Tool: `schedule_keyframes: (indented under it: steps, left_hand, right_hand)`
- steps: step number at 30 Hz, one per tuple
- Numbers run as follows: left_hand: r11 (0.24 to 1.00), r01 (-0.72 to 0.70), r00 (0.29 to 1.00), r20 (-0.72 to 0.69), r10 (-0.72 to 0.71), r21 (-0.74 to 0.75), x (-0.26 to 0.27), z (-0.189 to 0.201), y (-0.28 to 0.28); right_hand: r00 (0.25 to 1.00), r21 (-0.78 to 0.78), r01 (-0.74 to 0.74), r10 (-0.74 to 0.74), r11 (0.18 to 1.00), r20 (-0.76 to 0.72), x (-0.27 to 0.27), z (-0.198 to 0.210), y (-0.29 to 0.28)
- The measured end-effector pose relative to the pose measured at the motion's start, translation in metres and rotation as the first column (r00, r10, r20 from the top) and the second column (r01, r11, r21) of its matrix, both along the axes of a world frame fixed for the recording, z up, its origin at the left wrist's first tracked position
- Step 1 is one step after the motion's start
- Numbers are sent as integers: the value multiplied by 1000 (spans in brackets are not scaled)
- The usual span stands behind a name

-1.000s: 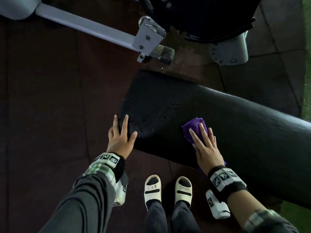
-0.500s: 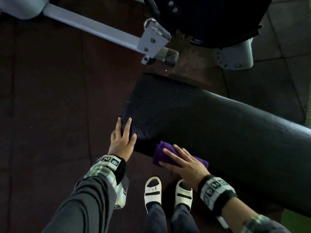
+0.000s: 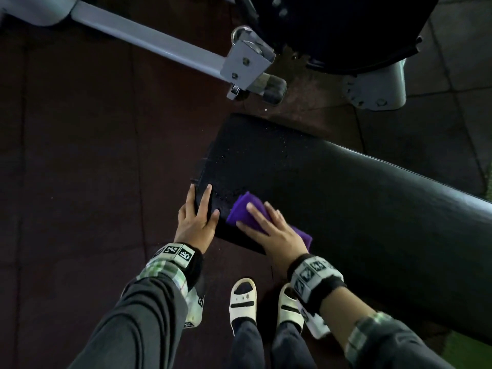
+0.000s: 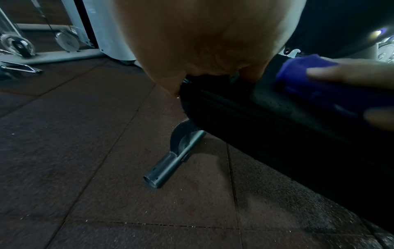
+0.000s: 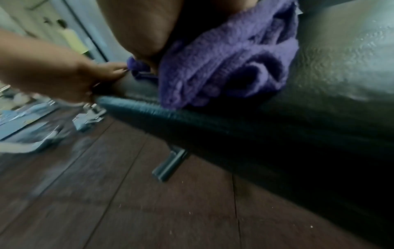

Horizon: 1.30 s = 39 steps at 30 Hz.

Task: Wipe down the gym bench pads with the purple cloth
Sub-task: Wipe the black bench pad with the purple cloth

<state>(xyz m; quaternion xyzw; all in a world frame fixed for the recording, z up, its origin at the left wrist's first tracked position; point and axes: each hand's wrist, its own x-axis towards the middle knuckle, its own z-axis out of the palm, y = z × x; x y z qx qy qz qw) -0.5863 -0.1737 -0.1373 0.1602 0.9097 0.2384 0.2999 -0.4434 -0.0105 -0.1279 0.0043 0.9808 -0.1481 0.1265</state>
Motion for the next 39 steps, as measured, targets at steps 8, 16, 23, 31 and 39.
schedule_keyframes:
  steps: [8, 16, 23, 31, 39]
  left_hand:
    - [1000, 7, 999, 37, -7, 8, -1, -1, -1]
    - [1000, 4, 1000, 19, -3, -25, -1, -7, 0]
    - [999, -1, 999, 39, 3, -42, -6, 6, 6]
    - [994, 69, 996, 68, -63, -90, -31, 15, 34]
    - [969, 75, 992, 119, -48, -234, -33, 15, 42]
  right_hand:
    - [996, 35, 80, -79, 996, -31, 82, -1, 64]
    - [971, -68, 240, -239, 968, 28, -16, 5, 28]
    - [965, 38, -262, 262, 964, 21, 52, -3, 21]
    - [981, -22, 194, -193, 981, 33, 58, 6, 71]
    - [993, -11, 88, -87, 996, 84, 45, 7, 46]
